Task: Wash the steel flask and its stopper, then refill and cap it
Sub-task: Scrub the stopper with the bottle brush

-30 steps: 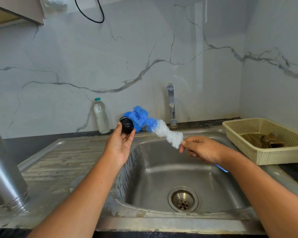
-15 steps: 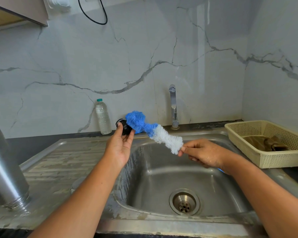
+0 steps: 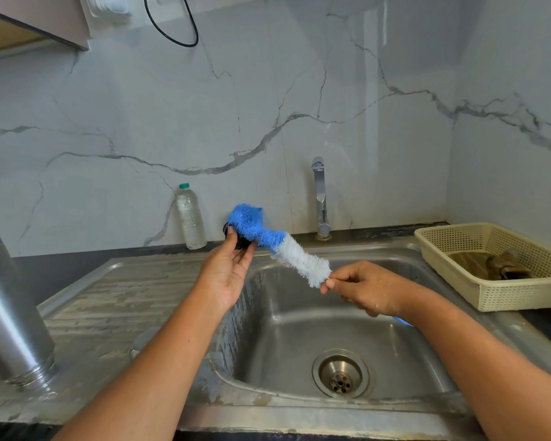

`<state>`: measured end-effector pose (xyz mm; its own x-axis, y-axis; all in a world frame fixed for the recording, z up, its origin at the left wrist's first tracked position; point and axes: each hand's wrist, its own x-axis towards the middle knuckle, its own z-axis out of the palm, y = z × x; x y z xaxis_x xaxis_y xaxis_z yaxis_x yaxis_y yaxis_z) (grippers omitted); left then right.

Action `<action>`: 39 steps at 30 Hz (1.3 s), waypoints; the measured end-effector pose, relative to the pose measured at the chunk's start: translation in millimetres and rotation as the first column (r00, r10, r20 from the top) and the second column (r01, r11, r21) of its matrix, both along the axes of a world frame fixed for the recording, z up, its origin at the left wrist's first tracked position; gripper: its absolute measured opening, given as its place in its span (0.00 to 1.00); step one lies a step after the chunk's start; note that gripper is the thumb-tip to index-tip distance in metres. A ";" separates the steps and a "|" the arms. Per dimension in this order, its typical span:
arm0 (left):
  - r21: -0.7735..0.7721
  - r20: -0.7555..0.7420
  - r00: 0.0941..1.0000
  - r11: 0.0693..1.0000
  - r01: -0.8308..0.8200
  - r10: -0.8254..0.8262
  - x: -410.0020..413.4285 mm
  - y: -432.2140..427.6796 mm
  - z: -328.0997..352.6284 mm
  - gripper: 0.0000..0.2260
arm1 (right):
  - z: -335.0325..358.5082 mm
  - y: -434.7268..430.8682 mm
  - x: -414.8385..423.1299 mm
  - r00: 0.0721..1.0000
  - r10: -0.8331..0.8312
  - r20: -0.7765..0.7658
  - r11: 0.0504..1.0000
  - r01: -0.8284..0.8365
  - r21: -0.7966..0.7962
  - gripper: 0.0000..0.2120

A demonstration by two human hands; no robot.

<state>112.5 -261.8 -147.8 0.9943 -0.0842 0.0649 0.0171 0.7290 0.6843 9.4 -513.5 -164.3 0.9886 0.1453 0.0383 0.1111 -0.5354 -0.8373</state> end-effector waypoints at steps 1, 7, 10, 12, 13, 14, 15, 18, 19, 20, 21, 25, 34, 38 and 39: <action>0.014 0.012 1.000 1.000 0.016 -0.016 -1.6 -1.5 1.1 0.13 | 0.1 0.9 0.6 1.000 -0.004 0.004 1.000 0.004 -0.002 0.11; -0.081 -0.020 0.998 0.994 -0.068 0.067 5.9 7.2 4.0 0.16 | 1.1 -5.5 -0.6 1.000 0.001 -0.022 1.000 -0.001 0.000 0.12; 0.035 0.026 1.000 0.999 -0.002 0.001 1.7 0.5 0.2 0.10 | 1.7 1.1 -0.5 1.000 0.004 -0.003 1.000 -0.004 -0.018 0.12; 0.062 0.047 0.999 0.998 0.012 -0.015 -1.3 -3.9 1.3 0.09 | 2.9 1.7 -0.7 1.000 -0.007 0.000 1.000 0.007 -0.010 0.12; 0.049 0.051 0.999 0.999 0.003 -0.005 -0.4 -3.5 3.1 0.10 | 3.6 -0.7 -1.4 1.000 -0.017 -0.002 1.000 0.017 -0.001 0.12; 0.029 0.049 0.999 0.999 -0.016 0.014 1.5 -1.3 4.7 0.12 | 4.3 -3.8 -2.6 1.000 -0.021 -0.006 1.000 0.021 0.005 0.13; 0.007 0.041 0.998 0.999 -0.041 0.040 3.5 1.8 5.4 0.13 | 4.5 -6.5 -3.6 1.000 -0.017 -0.011 1.000 0.017 0.004 0.13; 0.034 0.049 0.997 0.997 -0.062 0.061 1.9 5.3 3.7 0.15 | 4.0 -5.2 -4.8 1.000 -0.003 -0.026 1.000 0.003 0.010 0.13; 0.070 0.060 0.998 0.997 -0.030 0.026 -0.5 3.2 2.6 0.15 | 3.7 -1.9 -4.4 1.000 -0.001 -0.024 1.000 0.002 0.019 0.13; 0.103 0.069 0.998 0.995 0.001 -0.008 -3.4 0.4 2.2 0.15 | 3.6 0.9 -3.9 1.000 -0.002 -0.021 1.000 0.002 0.025 0.13; 0.115 0.074 0.997 0.993 0.017 -0.025 -5.3 -1.7 3.0 0.13 | 3.9 2.8 -3.4 1.000 -0.003 -0.019 1.000 0.004 0.029 0.13; 0.012 0.059 0.998 1.000 0.005 -0.006 -2.0 3.9 7.8 0.15 | 5.1 -3.7 -5.0 0.999 -0.019 -0.036 0.999 0.020 0.045 0.12; -0.035 0.040 0.999 0.999 0.016 -0.015 -6.8 3.1 10.0 0.15 | 2.2 0.4 -2.2 0.999 0.007 -0.053 0.999 -0.005 0.043 0.13; 0.028 0.055 0.998 0.999 0.035 -0.037 -6.0 1.5 5.9 0.16 | 1.4 2.6 -1.3 0.999 -0.001 -0.044 0.999 0.003 0.045 0.13; 0.044 0.057 0.997 0.998 0.050 -0.053 -6.5 -0.4 6.1 0.16 | 1.4 3.2 -1.2 0.999 0.000 -0.043 0.999 0.002 0.054 0.13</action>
<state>106.0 -262.2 -141.7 0.9833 -0.1391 0.1172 0.0135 0.6984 0.7156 8.2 -510.3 -162.9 0.9897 0.1433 0.0031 0.0736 -0.4893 -0.8690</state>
